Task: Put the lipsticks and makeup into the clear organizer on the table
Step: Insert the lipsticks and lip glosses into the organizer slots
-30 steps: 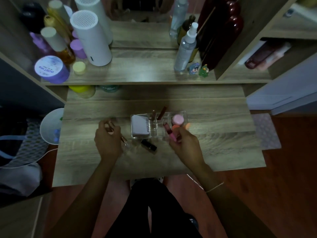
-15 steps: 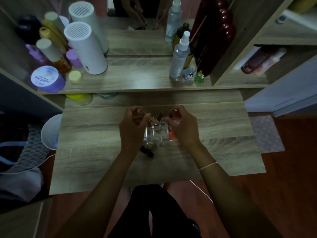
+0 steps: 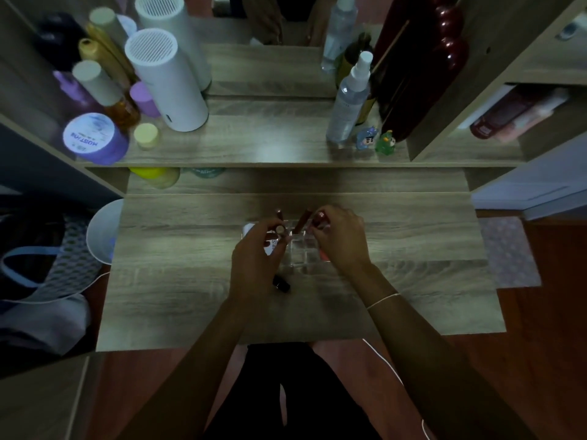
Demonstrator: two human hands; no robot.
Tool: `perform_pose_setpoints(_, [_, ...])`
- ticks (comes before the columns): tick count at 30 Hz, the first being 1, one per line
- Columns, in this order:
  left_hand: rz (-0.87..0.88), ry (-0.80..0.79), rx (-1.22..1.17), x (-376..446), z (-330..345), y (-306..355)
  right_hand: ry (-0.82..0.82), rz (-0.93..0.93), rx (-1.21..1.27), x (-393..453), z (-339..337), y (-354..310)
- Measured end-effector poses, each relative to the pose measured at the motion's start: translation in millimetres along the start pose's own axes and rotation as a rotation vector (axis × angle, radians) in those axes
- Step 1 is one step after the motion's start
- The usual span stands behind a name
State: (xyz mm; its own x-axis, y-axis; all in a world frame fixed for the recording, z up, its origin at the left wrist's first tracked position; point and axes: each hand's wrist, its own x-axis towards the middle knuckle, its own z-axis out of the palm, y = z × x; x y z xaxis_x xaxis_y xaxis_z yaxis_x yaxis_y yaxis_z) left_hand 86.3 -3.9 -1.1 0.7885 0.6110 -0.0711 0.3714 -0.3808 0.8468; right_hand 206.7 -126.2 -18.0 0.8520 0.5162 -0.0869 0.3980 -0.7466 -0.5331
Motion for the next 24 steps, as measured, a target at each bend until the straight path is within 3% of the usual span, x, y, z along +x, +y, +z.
perform_pose_setpoints(10, [0.014,-0.045,0.095,1.8,5.7,-12.7,-0.036,-0.029,-0.158,2.7,5.4,-1.8])
perform_pose_setpoints(24, [0.030,-0.112,0.193,12.2,15.1,-19.8,0.015,-0.050,-0.085,-7.4,-8.3,-2.6])
